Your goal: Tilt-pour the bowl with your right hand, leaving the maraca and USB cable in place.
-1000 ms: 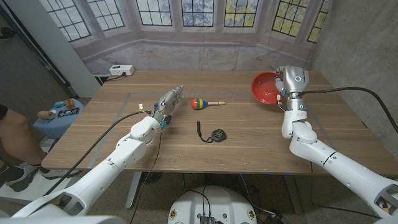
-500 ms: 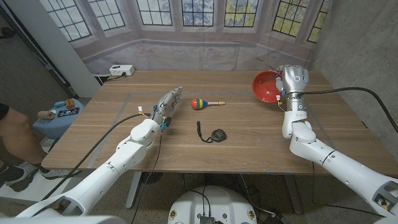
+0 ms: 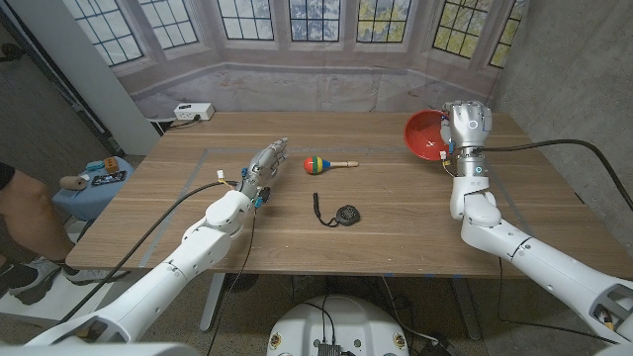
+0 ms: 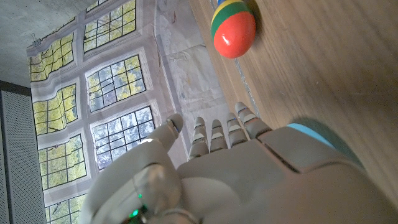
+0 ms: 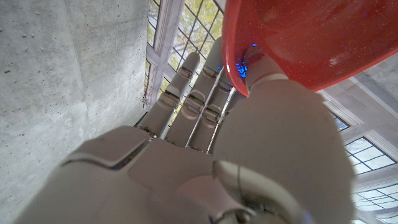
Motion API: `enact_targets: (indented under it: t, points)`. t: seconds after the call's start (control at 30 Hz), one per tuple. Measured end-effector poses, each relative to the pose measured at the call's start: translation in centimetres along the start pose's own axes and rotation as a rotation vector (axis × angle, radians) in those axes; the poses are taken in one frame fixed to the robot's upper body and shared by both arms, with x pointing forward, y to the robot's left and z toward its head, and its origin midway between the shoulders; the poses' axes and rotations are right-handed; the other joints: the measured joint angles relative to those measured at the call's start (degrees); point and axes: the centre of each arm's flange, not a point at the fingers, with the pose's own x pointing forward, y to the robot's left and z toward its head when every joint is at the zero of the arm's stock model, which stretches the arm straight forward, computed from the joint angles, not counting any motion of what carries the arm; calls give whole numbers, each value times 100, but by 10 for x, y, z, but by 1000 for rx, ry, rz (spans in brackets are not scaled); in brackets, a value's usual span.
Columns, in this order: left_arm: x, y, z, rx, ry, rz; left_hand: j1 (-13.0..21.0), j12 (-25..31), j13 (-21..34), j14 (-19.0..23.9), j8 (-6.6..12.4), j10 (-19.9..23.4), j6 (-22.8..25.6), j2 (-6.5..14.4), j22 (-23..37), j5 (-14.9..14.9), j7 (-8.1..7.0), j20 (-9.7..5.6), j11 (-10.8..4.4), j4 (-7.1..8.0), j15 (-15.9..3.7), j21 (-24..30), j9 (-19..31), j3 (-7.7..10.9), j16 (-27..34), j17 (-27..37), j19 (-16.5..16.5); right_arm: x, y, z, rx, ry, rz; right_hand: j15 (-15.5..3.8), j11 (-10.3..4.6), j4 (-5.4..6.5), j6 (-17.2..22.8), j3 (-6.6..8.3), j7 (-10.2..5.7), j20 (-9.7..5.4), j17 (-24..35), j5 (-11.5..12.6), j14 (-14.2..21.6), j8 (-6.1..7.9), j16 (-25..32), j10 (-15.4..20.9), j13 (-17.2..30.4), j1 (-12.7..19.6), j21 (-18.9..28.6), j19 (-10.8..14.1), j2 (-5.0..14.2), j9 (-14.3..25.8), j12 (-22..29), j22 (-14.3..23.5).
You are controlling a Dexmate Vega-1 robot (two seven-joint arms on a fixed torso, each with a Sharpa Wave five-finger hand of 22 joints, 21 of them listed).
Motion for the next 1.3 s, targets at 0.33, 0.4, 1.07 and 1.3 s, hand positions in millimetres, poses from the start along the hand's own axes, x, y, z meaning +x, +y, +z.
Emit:
enact_targets:
  t: [0.33,0.4,1.07,1.3]
  points:
    - [0,3,2,7,-6,-2,0,0,0,0,0,-1,12,0,0,0,12,32,0,-2,0,0,30,-3,0,-1,32,1,1,1,-17,-4,-18,0,-1,15,-1,-16,0,0,23,-4,0,-1,-63,0,1,37,0,0,22,0,-23,0]
    - [0,3,2,8,-6,-2,0,0,0,0,0,0,21,0,0,0,21,32,0,-2,0,0,30,-3,0,-1,32,1,1,1,-18,-4,-19,0,0,15,-1,-16,0,0,26,-44,0,-1,-63,0,1,58,0,0,14,-1,-35,0]
    - [-6,2,2,9,-15,-9,0,0,0,-1,0,-1,20,0,0,0,21,32,0,-2,0,0,30,-3,0,-2,31,0,-4,2,32,-31,43,0,-21,15,-1,-16,0,0,79,-49,0,-17,-155,-21,57,57,0,-44,13,-4,-65,0]
    - [-12,2,1,6,-19,-5,23,0,0,-1,0,-1,20,-23,0,0,21,32,0,-18,0,1,30,-19,0,-2,31,0,-11,3,68,-42,77,0,-52,15,-32,-16,-12,0,79,-65,0,-17,-195,-51,57,57,0,-44,13,2,-67,0]
